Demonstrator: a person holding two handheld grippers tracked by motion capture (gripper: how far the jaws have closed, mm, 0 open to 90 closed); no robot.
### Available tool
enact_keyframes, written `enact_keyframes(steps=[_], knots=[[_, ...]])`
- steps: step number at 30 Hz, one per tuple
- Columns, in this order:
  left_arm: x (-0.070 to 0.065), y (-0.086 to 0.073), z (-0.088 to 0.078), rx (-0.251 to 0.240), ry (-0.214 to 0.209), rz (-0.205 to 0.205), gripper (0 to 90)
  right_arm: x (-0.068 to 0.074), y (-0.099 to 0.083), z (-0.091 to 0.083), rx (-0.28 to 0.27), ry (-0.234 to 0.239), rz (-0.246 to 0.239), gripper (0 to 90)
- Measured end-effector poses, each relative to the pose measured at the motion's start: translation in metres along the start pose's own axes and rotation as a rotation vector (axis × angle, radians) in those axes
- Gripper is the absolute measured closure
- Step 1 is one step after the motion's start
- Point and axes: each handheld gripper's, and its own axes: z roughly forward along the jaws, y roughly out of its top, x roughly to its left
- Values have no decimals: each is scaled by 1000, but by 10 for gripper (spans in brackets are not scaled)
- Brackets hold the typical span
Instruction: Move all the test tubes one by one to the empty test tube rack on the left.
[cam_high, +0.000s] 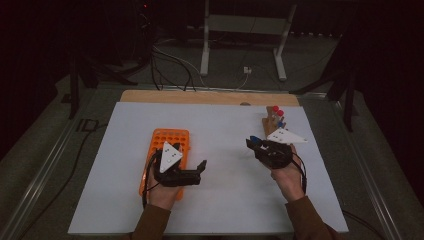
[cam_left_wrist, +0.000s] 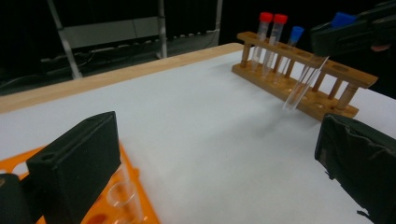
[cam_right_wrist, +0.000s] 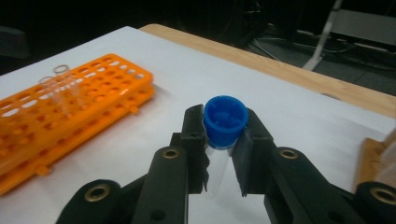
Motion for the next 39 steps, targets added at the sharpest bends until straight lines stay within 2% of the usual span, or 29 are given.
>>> enact_keyframes(steps=[7, 18, 25, 31, 35, 39], knots=[[-15, 7, 12, 2, -44, 29, 41, 11, 0, 4, 14, 40, -5, 762], [-33, 4, 37, 42, -85, 47, 80, 27, 1, 9, 31, 92, -16, 761], [-43, 3, 50, 65, -121, 51, 161, 36, 1, 12, 37, 120, -25, 762], [-52, 1, 58, 90, -126, 88, 179, 42, 0, 14, 39, 144, -25, 761], [-58, 0, 63, 91, -115, 104, 284, 44, 0, 15, 41, 153, -27, 761], [-60, -1, 66, 90, -119, 118, 460, 46, 0, 15, 41, 163, -29, 761]])
